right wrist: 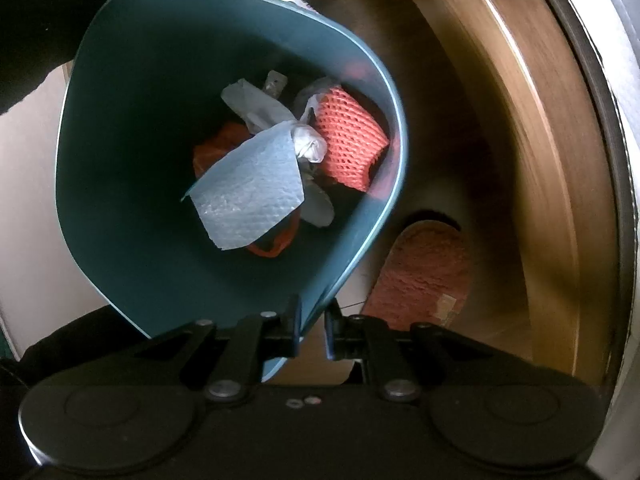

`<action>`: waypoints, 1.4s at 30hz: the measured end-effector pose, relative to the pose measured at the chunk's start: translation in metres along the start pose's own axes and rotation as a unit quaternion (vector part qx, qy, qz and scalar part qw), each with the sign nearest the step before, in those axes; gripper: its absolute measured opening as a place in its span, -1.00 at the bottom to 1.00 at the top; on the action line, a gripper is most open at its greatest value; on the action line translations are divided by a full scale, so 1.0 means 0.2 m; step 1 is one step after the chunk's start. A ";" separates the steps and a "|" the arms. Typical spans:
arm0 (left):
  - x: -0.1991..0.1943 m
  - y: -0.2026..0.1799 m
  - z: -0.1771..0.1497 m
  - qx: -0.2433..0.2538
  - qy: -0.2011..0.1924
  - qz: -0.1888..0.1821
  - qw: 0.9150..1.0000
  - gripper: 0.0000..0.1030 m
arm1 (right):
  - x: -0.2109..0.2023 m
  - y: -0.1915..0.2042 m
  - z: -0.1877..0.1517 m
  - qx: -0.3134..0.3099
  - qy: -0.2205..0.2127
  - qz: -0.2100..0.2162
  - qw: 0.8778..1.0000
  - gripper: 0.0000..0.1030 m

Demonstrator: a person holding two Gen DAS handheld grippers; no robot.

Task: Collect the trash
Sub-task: 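Reach the left tool to the purple cookie wrapper and grasp it, then carry the cookie wrapper into the bin and open the left tool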

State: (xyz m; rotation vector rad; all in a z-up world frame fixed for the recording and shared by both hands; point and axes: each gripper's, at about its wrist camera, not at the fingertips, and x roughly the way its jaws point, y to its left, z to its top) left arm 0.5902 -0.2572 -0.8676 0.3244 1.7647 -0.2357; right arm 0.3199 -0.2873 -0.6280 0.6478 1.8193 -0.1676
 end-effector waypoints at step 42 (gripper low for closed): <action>-1.78 0.77 -0.89 0.079 -0.179 -0.033 0.980 -0.32 | -0.27 0.30 0.11 -0.172 -0.120 -0.166 0.964 -0.95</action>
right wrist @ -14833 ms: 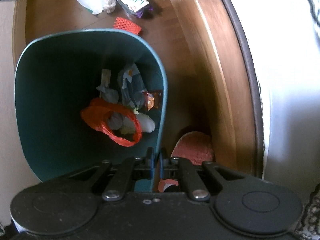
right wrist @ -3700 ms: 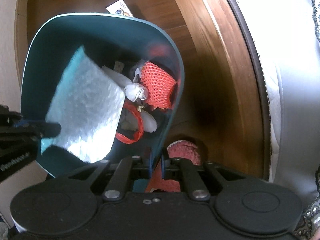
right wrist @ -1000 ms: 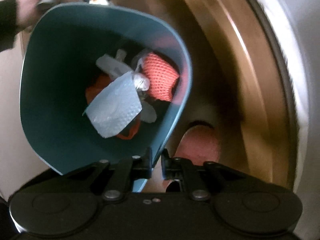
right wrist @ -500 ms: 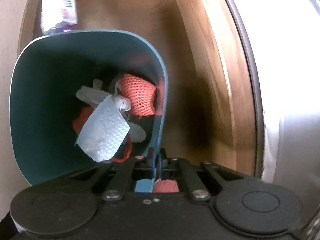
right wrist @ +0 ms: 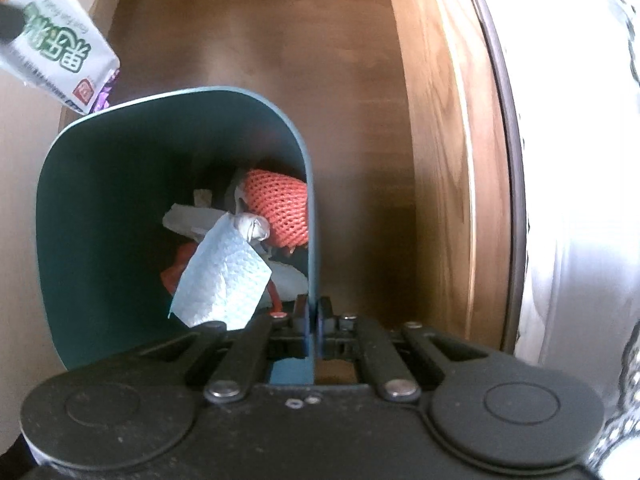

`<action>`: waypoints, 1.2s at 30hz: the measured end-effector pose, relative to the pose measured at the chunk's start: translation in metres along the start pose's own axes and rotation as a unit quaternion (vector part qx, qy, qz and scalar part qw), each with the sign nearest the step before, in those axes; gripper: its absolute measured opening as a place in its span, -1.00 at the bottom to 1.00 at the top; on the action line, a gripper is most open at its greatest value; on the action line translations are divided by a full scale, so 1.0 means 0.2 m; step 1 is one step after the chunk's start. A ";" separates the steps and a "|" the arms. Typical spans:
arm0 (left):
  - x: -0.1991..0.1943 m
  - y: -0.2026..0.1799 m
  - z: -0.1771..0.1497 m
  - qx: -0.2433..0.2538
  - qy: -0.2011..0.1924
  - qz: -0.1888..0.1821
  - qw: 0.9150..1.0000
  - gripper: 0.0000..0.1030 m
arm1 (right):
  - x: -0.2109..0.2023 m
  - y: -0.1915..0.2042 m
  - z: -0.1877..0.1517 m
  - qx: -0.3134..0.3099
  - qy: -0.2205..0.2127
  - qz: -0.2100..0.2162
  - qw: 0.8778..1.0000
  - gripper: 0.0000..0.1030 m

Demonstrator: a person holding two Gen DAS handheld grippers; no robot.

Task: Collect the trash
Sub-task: 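Carry the cookie wrapper into the bin and open the left tool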

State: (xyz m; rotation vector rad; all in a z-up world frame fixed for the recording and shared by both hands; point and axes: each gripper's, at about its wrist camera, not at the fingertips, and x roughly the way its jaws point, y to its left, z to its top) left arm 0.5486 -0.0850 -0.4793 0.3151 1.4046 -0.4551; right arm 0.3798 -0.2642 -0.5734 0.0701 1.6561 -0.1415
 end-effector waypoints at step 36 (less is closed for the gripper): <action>0.69 -0.44 -0.56 0.014 0.164 -0.041 0.986 -0.05 | -0.04 -0.01 -0.06 -0.010 -0.029 -0.005 1.000 -0.88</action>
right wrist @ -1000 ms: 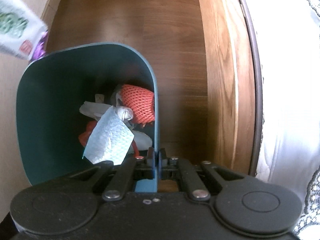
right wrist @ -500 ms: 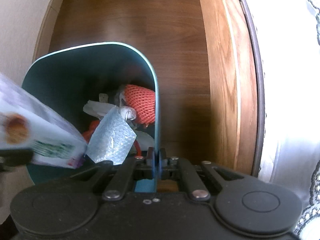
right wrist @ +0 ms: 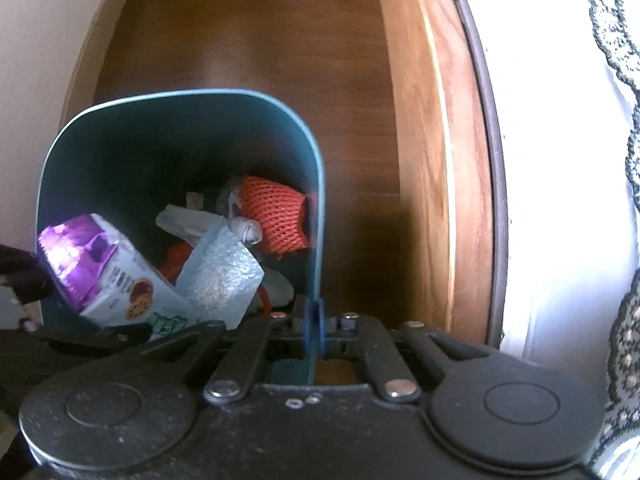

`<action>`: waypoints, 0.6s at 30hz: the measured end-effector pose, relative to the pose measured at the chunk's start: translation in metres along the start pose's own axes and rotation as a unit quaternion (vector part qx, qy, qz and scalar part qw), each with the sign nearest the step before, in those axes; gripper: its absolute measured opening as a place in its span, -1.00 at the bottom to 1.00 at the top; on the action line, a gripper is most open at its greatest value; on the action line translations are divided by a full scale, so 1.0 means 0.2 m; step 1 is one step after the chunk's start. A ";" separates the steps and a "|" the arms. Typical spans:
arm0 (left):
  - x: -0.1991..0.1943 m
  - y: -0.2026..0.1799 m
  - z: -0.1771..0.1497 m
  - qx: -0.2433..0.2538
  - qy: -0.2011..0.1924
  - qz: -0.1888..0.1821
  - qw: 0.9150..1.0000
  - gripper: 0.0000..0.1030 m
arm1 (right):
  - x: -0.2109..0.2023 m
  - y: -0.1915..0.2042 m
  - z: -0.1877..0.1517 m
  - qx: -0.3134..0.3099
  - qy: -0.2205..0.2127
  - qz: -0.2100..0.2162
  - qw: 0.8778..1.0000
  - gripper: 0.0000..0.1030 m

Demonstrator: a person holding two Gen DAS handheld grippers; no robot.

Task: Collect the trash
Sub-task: 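Carry the cookie wrapper into the bin and open the left tool, then lower the teal bin to the floor with the right tool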

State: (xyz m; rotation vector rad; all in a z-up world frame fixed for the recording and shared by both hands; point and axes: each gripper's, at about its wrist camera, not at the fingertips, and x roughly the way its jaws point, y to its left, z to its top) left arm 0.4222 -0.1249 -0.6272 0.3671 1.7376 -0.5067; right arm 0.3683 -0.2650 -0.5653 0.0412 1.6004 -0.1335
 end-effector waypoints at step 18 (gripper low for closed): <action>-0.36 -0.01 -0.33 -0.041 -0.113 0.034 0.992 0.41 | -0.32 0.08 -0.39 0.019 -0.105 0.094 0.990 -0.61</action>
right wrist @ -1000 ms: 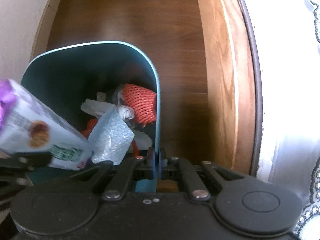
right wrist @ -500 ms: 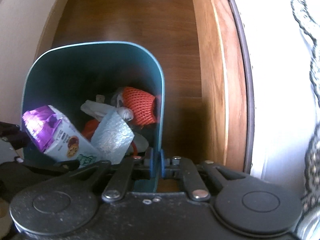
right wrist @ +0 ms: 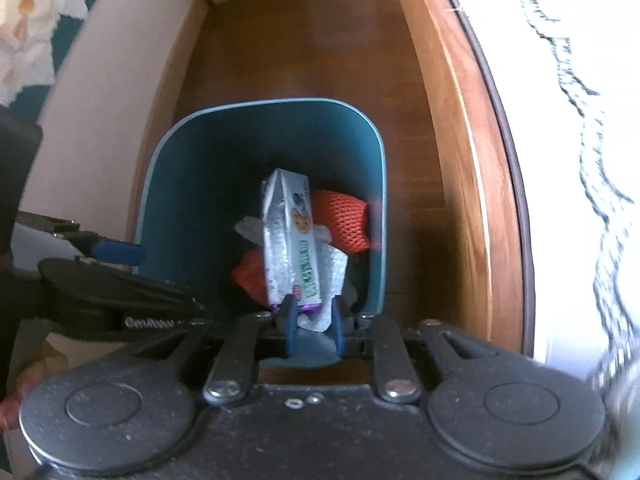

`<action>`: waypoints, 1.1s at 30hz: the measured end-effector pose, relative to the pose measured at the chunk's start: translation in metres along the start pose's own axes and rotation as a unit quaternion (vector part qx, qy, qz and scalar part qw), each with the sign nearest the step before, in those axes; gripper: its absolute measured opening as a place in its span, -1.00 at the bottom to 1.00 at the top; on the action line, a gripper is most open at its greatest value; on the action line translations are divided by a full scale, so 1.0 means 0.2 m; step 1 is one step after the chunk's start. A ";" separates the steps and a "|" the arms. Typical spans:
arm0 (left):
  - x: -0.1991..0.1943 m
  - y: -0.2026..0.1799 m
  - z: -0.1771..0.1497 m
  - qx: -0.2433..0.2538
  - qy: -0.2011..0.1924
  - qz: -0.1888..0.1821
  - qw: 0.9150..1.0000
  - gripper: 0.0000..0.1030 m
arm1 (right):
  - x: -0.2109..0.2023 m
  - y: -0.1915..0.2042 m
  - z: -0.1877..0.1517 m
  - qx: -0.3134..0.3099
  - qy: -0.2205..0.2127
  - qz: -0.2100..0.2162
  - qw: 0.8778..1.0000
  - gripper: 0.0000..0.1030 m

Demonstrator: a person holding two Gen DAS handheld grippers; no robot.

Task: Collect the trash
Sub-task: 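Lower the teal bin to the floor with the right tool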

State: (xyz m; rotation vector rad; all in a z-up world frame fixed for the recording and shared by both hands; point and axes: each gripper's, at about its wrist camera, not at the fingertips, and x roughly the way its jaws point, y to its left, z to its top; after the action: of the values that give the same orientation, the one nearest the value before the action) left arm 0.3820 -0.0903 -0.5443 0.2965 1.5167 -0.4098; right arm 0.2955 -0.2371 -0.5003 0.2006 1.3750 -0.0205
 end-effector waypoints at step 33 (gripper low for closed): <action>-1.46 -0.09 -0.65 -0.112 -0.207 -0.015 0.972 0.59 | -1.32 0.12 -0.29 -0.066 -0.201 0.110 0.971 1.00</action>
State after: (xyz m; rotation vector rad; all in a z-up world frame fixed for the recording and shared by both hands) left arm 0.2554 -0.0288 -0.2563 0.0061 1.1433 -0.2977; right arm 0.1909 -0.2309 -0.2496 0.2226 0.9414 0.2045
